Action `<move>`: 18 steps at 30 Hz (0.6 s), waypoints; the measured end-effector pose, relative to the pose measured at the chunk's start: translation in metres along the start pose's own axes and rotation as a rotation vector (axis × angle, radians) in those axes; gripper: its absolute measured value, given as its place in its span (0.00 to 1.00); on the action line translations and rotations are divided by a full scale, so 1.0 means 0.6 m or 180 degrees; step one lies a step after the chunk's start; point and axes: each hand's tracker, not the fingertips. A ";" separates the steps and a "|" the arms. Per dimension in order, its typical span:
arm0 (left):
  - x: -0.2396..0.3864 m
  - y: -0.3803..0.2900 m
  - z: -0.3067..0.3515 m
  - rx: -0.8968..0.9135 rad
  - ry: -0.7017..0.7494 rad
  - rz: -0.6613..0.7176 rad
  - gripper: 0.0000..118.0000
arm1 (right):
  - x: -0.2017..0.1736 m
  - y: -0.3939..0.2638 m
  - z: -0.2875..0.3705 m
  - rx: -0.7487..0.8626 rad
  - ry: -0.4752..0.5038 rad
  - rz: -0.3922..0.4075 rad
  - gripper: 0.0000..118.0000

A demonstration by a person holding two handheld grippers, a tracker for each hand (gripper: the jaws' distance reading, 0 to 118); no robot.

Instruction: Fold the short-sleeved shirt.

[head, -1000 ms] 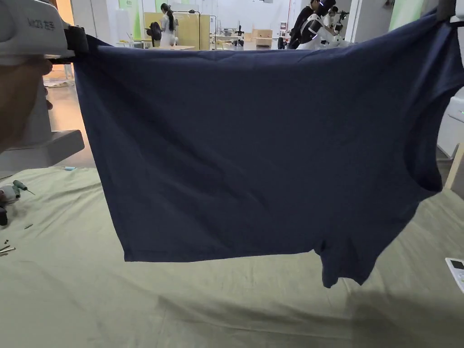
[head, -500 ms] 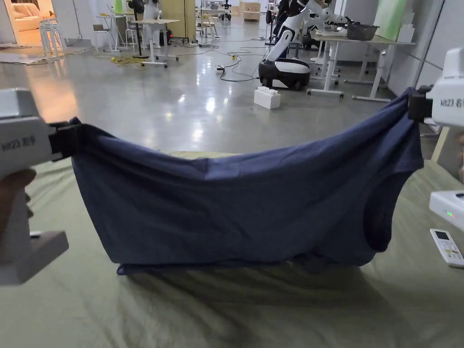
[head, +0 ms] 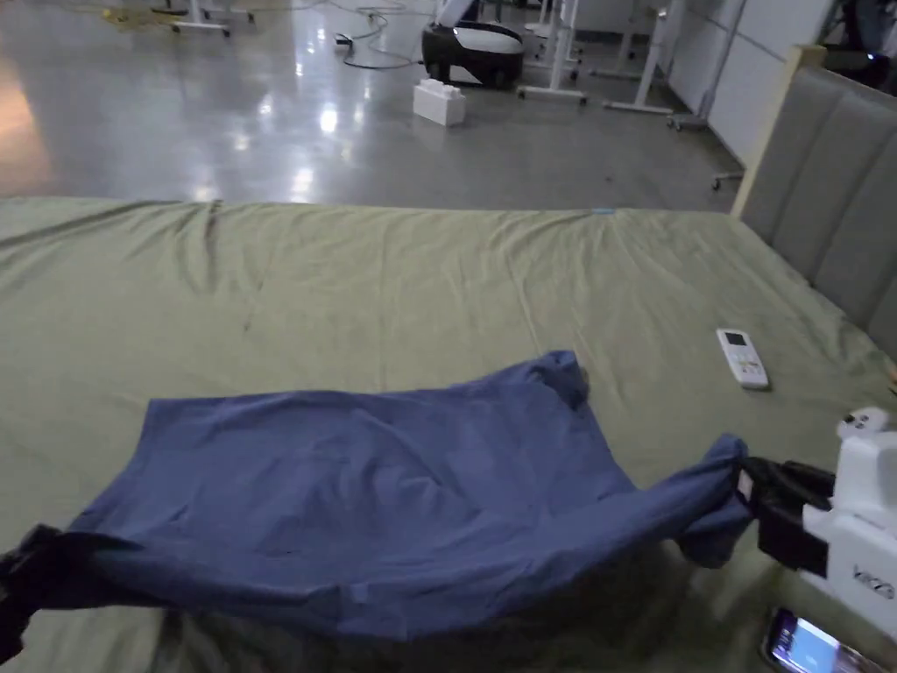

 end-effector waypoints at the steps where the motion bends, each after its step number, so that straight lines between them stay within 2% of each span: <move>1: -0.006 -0.024 0.003 -0.0075 0.0005 0.0123 0.03 | 0.001 -0.030 0.005 -0.0176 -0.0027 -0.0058 0.02; 5: -0.021 -0.095 0.007 -0.0318 0.0108 0.0172 0.03 | 0.012 -0.135 0.002 -0.0363 -0.0169 -0.0388 0.02; 7: -0.033 -0.122 0.003 -0.0408 0.0139 0.0355 0.03 | 0.013 -0.172 -0.010 -0.0546 -0.0159 -0.0440 0.02; 13: -0.039 -0.155 -0.008 -0.0525 0.0242 0.0357 0.05 | 0.019 -0.241 -0.040 -0.0837 -0.0180 -0.0554 0.03; 14: -0.039 -0.153 -0.010 -0.0514 0.0244 0.0345 0.14 | 0.019 -0.249 -0.043 -0.0823 -0.0201 -0.0553 0.09; 16: -0.042 -0.153 -0.007 -0.0466 0.0352 0.0338 0.52 | 0.024 -0.263 -0.047 -0.0891 -0.0245 -0.0558 0.60; 17: -0.044 -0.150 -0.003 -0.0435 0.0418 0.0354 0.67 | 0.028 -0.269 -0.048 -0.0979 -0.0300 -0.0602 0.74; 18: -0.046 -0.147 0.001 -0.0425 0.0450 0.0374 0.77 | 0.032 -0.274 -0.046 -0.0996 -0.0302 -0.0649 0.75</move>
